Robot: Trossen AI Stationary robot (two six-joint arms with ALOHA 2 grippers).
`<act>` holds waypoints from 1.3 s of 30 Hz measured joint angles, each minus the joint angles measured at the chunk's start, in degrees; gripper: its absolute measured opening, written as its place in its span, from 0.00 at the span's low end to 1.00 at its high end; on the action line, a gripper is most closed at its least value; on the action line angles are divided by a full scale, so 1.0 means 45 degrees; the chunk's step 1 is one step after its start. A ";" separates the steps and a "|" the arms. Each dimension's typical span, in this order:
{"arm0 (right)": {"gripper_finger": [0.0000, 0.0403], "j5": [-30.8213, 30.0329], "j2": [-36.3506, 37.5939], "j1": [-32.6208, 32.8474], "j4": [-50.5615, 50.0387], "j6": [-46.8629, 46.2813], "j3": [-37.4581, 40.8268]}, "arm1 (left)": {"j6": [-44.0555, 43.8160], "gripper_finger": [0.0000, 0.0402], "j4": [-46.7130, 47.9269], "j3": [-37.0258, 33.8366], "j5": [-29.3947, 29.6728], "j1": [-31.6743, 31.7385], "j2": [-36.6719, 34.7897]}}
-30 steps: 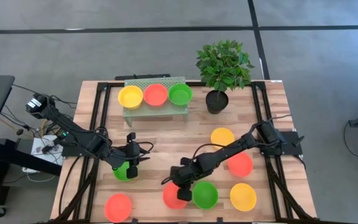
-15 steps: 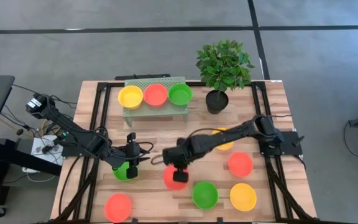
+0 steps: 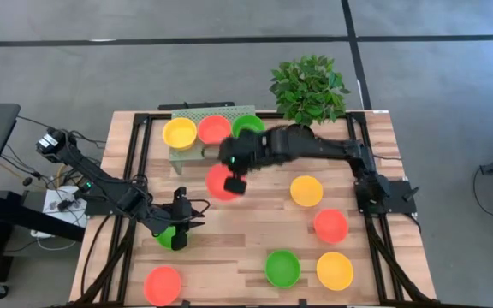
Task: Pick & Place Mini bowls
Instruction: Stack the orange bowl on top of the orange bowl on the shelf
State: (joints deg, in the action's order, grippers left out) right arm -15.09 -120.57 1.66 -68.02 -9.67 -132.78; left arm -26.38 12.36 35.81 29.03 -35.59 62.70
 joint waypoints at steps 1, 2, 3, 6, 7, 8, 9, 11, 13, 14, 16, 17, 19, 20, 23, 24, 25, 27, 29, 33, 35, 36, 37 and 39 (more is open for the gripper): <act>0.01 0.0000 0.0000 -0.0250 0.0156 0.0124 -0.0163 | 0.0027 0.26 0.0003 0.0000 -0.0006 -0.0017 -0.0021; 0.01 0.0001 0.0000 -0.0510 0.0327 0.0203 -0.0311 | 0.0050 0.26 0.0007 0.0000 -0.0006 -0.0019 -0.0060; 0.01 0.0005 0.0000 -0.0790 0.0439 0.0253 -0.0432 | 0.0062 0.26 -0.0002 0.0000 0.0012 -0.0015 -0.0105; 0.02 0.0010 0.0000 -0.1721 0.1053 0.0285 -0.0488 | 0.0075 0.26 0.0003 0.0000 0.0220 -0.0010 -0.0251; 0.02 0.0010 -0.0005 -0.2020 0.1304 0.0380 -0.0488 | 0.0075 0.26 0.0005 0.0000 0.0225 -0.0010 -0.0320; 0.02 0.0010 -0.0005 -0.2314 0.1530 0.0526 -0.0488 | 0.0075 0.26 0.0000 0.0000 0.0225 -0.0010 -0.0380; 0.02 0.0005 -0.0005 -0.2585 0.1785 0.0601 -0.0488 | 0.0079 0.26 0.0004 0.0000 0.0226 -0.0010 -0.0437; 0.01 0.0150 -0.0005 -0.3080 0.2246 0.0611 -0.0488 | 0.0114 0.26 0.0002 0.0000 0.0236 -0.0010 -0.0570; 0.01 0.0623 -0.0035 -0.3482 0.2631 0.0611 -0.0488 | 0.0126 0.26 0.0005 0.0000 0.0254 -0.0010 -0.0700; 0.01 0.0816 -0.0087 -0.3656 0.2863 0.0611 -0.0498 | 0.0125 0.26 0.0004 0.0000 0.0267 -0.0010 -0.0762; 0.01 0.1106 -0.0147 -0.3955 0.3062 0.0606 -0.0498 | 0.0128 0.26 0.0005 0.0000 0.0341 -0.0010 -0.0869; 0.01 0.1112 -0.0151 -0.4069 0.3131 0.0606 -0.0435 | 0.0128 0.26 0.0000 0.0000 0.0361 -0.0010 -0.0913; 0.02 0.1141 -0.0136 -0.4248 0.3377 0.0601 -0.0212 | 0.0128 0.26 -0.0001 0.0000 0.0370 -0.0010 -0.0957; 0.02 0.1141 -0.0136 -0.4320 0.3264 0.0601 -0.0162 | 0.0130 0.26 -0.0001 0.0000 0.0371 -0.0010 -0.0957; 0.02 0.1148 -0.0160 -0.4501 0.3180 0.0601 -0.0135 | 0.0128 0.26 0.0010 0.0000 0.0378 -0.0010 -0.0957; 0.01 0.1146 -0.0155 -0.4496 0.3280 0.0601 -0.0139 | 0.0133 0.26 0.0011 0.0000 0.0411 -0.0010 -0.0957; 0.01 0.1146 -0.0141 -0.4496 0.3343 0.0601 -0.0143 | 0.0129 0.26 0.0014 0.0000 0.0415 -0.0010 -0.0957; 0.01 0.1141 -0.0141 -0.4491 0.3373 0.0601 -0.0143 | 0.0133 0.26 0.0010 0.0000 0.0415 -0.0010 -0.0957; 0.01 0.1150 -0.0146 -0.4470 0.3368 0.0601 -0.0143 | 0.0133 0.26 0.0010 0.0000 0.0415 -0.0010 -0.0957; 0.01 0.1166 -0.0393 -0.4447 0.3642 0.0601 -0.0171 | 0.0133 0.26 0.0005 0.0000 0.0415 -0.0010 -0.0952; 0.01 0.1379 -0.0629 -0.4462 0.3472 0.0601 -0.0129 | 0.0128 0.26 0.0010 0.0000 0.0415 -0.0010 -0.0952; 0.01 0.1384 -0.0786 -0.4462 0.3635 0.0605 -0.0129 | 0.0133 0.26 0.0005 0.0000 0.0415 -0.0010 -0.0952; 0.01 0.1388 -0.0893 -0.4494 0.3733 0.0632 -0.0132 | 0.0133 0.26 0.0005 0.0000 0.0415 -0.0010 -0.0952; 0.01 0.1391 -0.1061 -0.4562 0.3597 0.0863 -0.0132 | 0.0133 0.26 0.0005 0.0000 0.0415 -0.0010 -0.0952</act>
State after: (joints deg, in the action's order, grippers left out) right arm -8.83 -125.35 -18.86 -51.83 -5.78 -133.38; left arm -25.78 12.38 35.81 30.89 -35.64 58.41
